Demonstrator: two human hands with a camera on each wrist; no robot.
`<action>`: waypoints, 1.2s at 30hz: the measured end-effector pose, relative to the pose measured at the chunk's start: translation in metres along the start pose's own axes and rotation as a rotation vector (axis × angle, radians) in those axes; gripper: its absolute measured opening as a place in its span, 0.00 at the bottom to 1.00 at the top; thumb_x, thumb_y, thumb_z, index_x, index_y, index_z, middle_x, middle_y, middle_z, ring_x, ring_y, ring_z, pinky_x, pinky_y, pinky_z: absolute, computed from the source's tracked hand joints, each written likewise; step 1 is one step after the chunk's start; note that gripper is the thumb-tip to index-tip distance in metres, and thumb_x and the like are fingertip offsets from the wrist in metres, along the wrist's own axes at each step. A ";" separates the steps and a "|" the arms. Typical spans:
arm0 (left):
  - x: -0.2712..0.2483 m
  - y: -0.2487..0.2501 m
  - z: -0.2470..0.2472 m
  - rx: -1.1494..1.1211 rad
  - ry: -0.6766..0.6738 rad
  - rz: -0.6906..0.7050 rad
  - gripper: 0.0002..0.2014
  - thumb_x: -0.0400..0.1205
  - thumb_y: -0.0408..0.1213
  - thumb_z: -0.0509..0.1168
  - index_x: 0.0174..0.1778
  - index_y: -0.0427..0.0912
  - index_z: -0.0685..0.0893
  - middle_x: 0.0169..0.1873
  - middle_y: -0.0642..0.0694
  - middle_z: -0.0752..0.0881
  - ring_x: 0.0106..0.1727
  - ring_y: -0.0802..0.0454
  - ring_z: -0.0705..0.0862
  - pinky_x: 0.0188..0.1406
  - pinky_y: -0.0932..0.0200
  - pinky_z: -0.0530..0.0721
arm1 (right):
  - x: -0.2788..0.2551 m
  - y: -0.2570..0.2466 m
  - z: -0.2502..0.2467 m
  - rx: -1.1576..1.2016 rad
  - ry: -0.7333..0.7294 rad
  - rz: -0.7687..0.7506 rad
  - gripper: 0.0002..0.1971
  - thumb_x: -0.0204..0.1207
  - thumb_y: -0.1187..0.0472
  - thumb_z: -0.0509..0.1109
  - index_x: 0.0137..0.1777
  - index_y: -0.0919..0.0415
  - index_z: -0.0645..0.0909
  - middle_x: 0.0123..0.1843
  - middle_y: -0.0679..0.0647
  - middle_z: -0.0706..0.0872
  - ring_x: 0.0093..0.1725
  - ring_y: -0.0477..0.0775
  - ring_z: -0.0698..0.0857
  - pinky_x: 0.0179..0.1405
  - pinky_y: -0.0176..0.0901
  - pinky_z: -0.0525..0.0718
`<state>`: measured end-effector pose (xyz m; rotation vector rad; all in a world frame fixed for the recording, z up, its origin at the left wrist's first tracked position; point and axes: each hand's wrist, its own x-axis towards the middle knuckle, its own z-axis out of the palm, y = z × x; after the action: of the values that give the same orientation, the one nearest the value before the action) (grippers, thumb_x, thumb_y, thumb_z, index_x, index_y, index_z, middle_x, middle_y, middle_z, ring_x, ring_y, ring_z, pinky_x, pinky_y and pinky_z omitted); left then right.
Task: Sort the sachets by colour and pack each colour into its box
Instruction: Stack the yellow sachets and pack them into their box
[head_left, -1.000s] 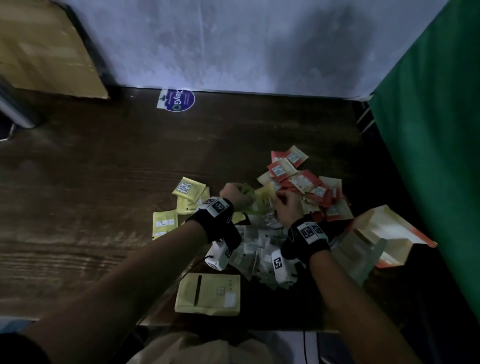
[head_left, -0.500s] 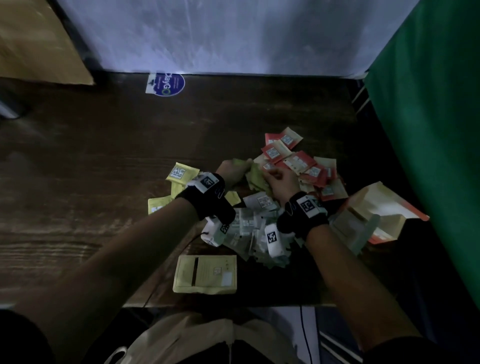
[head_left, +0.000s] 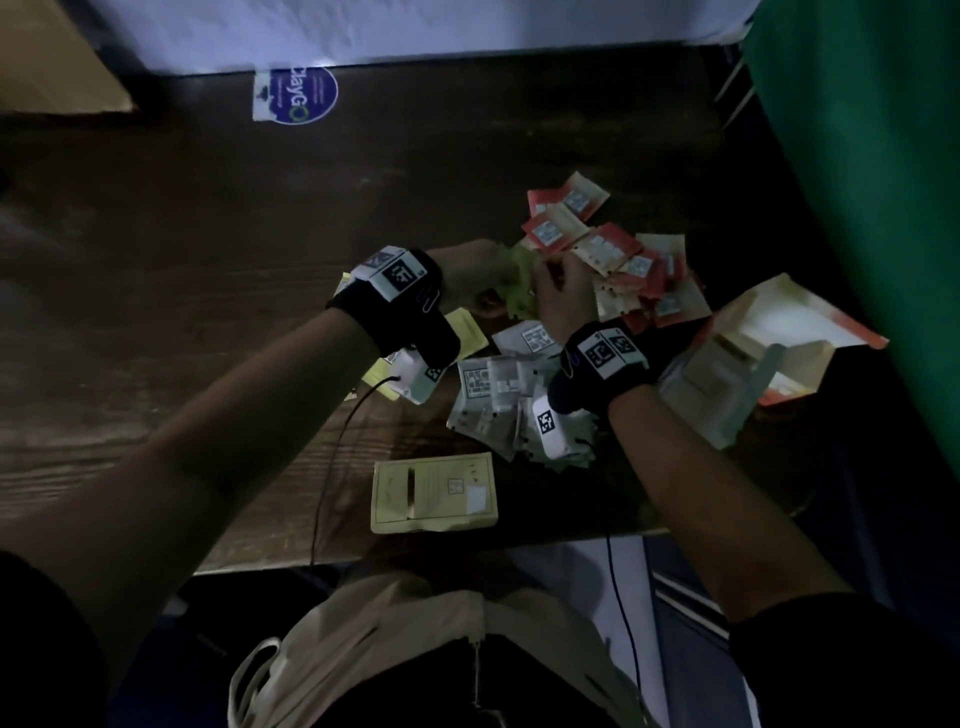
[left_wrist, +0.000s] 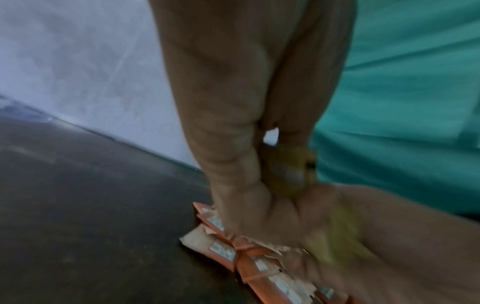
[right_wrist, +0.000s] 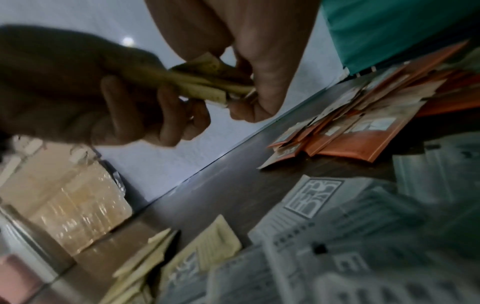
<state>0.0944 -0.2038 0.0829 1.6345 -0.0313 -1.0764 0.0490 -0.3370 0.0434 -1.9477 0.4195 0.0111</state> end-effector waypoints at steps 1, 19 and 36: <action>-0.001 -0.001 -0.004 0.040 -0.036 0.011 0.10 0.83 0.29 0.58 0.36 0.38 0.78 0.29 0.43 0.77 0.24 0.56 0.75 0.23 0.66 0.76 | -0.003 -0.003 -0.002 0.057 -0.065 0.018 0.10 0.80 0.57 0.67 0.56 0.62 0.75 0.56 0.61 0.82 0.54 0.56 0.82 0.50 0.46 0.83; 0.010 -0.080 -0.024 0.961 0.399 -0.100 0.33 0.73 0.38 0.75 0.71 0.35 0.67 0.68 0.34 0.72 0.68 0.35 0.75 0.65 0.46 0.75 | -0.054 0.002 -0.011 -0.152 -0.040 0.212 0.10 0.73 0.65 0.73 0.52 0.68 0.82 0.43 0.56 0.82 0.43 0.51 0.79 0.38 0.37 0.72; -0.063 -0.043 -0.031 0.449 0.342 0.337 0.13 0.84 0.39 0.62 0.61 0.40 0.85 0.52 0.46 0.88 0.52 0.56 0.86 0.55 0.61 0.80 | -0.078 -0.041 -0.011 0.098 0.061 0.151 0.14 0.75 0.62 0.74 0.59 0.63 0.84 0.57 0.59 0.88 0.57 0.57 0.86 0.61 0.55 0.83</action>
<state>0.0562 -0.1309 0.0871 2.1065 -0.3310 -0.5440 -0.0140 -0.3106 0.1001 -1.8198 0.5965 0.0278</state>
